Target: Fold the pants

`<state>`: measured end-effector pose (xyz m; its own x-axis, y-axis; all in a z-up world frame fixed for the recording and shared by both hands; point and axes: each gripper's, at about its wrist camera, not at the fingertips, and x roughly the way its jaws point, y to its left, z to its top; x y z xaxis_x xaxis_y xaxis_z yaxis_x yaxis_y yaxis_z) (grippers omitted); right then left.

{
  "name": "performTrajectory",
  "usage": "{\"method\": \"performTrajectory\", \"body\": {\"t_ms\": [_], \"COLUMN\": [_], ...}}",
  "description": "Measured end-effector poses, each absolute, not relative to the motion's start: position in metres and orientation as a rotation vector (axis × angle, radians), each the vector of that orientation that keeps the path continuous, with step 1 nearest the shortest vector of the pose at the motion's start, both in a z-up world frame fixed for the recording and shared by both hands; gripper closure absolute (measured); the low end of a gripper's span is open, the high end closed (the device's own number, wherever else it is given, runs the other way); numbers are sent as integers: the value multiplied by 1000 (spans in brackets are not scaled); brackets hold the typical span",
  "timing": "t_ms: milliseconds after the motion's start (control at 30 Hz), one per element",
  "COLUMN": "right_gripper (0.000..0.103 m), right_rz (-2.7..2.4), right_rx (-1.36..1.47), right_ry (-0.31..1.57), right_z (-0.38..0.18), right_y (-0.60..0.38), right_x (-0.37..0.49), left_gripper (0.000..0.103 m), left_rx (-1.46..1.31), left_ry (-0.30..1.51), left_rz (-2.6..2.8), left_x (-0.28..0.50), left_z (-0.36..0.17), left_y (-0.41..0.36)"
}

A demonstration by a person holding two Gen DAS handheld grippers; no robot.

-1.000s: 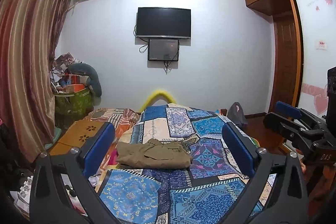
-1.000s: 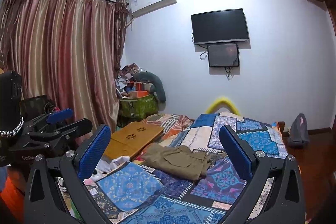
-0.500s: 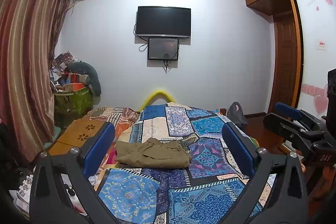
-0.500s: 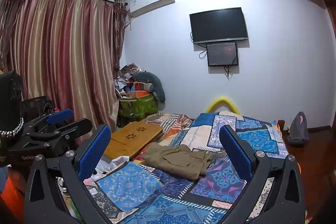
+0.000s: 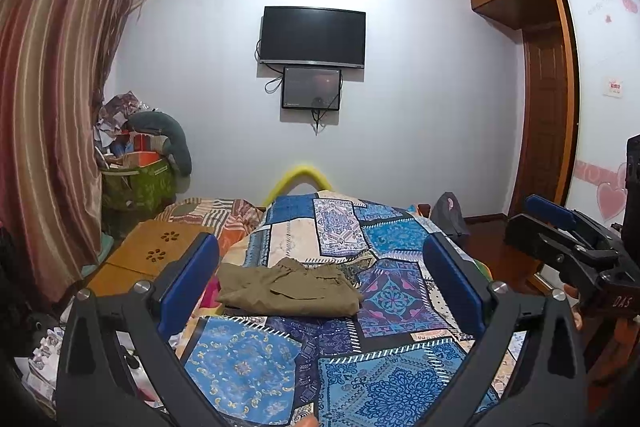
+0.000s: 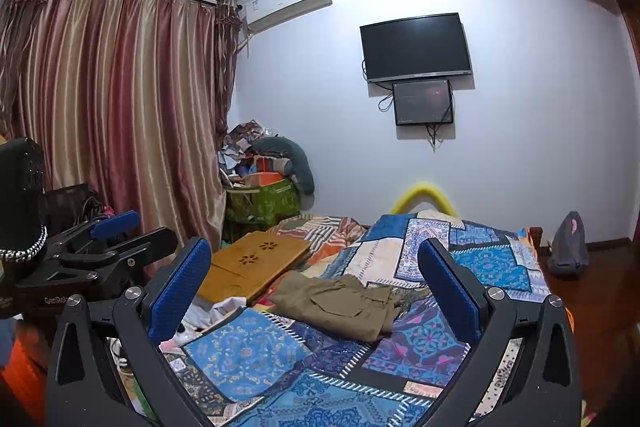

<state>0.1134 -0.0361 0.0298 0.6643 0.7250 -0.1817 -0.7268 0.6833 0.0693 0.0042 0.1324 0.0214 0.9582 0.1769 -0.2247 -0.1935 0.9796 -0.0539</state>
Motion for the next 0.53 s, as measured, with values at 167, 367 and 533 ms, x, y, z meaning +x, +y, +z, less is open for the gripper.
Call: {"method": "performTrajectory", "body": {"t_ms": [167, 367, 533], "right_gripper": [0, 0, 0], "right_rz": [820, 818, 818], "right_rx": [-10, -10, -9], "right_ry": [203, 207, 219], "right_z": [30, 29, 26], "right_y": [-36, -35, -35], "right_x": [114, 116, 119], "left_gripper": [0, 0, 0], "left_rx": [-88, -94, -101], "left_ry": [230, 237, 251], "left_rz": [185, 179, 167], "left_x": [5, 5, 7], "left_z": [19, 18, 16], "left_y": [134, 136, 139]}}
